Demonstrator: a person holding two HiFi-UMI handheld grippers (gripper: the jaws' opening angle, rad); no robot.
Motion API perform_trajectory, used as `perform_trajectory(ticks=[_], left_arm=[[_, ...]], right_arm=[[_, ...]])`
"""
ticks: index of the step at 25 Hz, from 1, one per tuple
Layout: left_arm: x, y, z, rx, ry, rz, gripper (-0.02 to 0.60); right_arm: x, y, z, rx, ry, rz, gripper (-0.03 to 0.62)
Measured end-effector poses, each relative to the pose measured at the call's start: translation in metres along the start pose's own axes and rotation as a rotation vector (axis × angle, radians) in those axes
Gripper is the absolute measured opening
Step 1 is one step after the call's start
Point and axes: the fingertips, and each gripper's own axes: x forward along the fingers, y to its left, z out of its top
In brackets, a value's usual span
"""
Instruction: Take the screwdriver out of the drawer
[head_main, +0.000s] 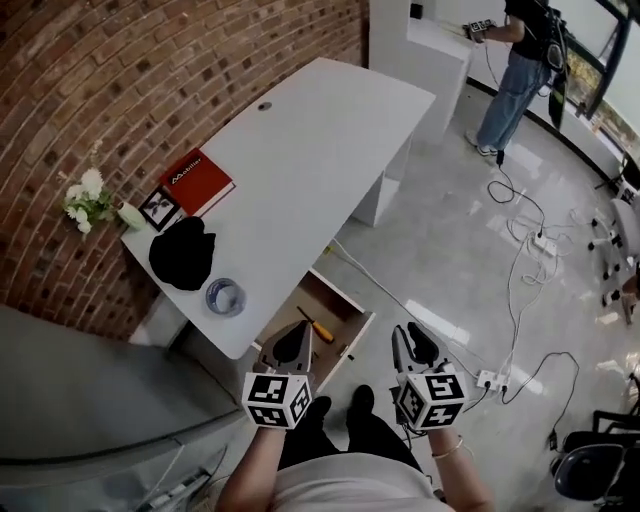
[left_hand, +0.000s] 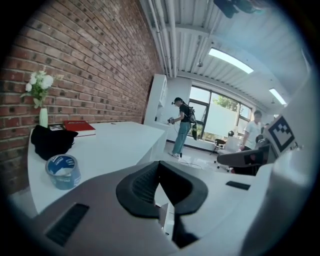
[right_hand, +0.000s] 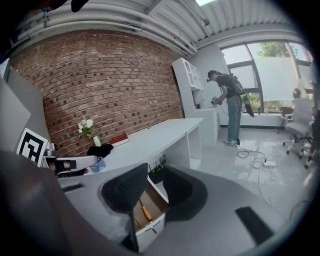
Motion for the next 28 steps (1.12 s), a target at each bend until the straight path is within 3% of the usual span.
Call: perform_trajectory(ticks=[10, 16, 28], left_arm=[[-0.045, 0.049, -0.024, -0.130, -0.040, 0.289, -0.008], [-0.081, 0.071, -0.046, -0.204, -0.059, 0.422, -0.008], [-0.124, 0.104, -0.106, -0.316, -0.044, 0.538, -0.008]], right_arm=[[0.062, 0.058, -0.015, -0.179, 0.140, 0.293, 0.094], [0.083, 0.099, -0.041, -0.273, 0.221, 0.424, 0.094], [0.128, 0.152, -0.110, -0.377, 0.375, 0.514, 0.094]])
